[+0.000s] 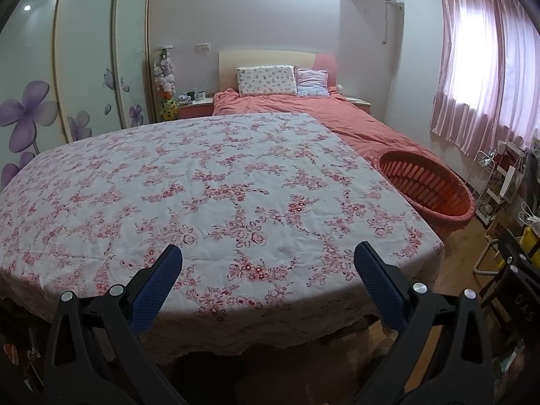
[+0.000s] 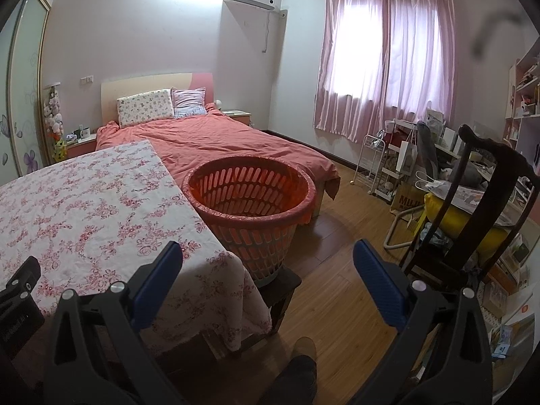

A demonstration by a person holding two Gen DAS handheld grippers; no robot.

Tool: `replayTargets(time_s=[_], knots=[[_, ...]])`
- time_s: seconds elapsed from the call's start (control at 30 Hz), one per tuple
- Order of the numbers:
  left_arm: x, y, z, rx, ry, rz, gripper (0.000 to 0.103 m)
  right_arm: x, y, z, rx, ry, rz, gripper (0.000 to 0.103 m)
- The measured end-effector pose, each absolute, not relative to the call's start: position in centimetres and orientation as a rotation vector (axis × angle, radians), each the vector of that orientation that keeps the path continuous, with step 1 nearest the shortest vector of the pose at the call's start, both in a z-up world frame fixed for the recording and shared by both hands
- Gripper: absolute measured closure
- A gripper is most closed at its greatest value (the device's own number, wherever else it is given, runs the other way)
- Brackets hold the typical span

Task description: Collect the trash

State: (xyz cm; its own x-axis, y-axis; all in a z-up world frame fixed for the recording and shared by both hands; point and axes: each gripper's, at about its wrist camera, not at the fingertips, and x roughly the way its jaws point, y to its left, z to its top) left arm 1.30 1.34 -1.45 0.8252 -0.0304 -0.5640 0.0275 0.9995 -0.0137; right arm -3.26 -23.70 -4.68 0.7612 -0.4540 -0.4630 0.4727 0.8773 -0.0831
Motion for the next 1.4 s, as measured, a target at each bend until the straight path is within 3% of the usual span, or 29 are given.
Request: replayTargets(time_s=[1.4], knots=[[1.02, 0.71, -1.33, -0.009, 0.599, -0.047, 0.003, -3.47, -23.73, -4.98, 0.045, 0.497, -0.502, 0.004]])
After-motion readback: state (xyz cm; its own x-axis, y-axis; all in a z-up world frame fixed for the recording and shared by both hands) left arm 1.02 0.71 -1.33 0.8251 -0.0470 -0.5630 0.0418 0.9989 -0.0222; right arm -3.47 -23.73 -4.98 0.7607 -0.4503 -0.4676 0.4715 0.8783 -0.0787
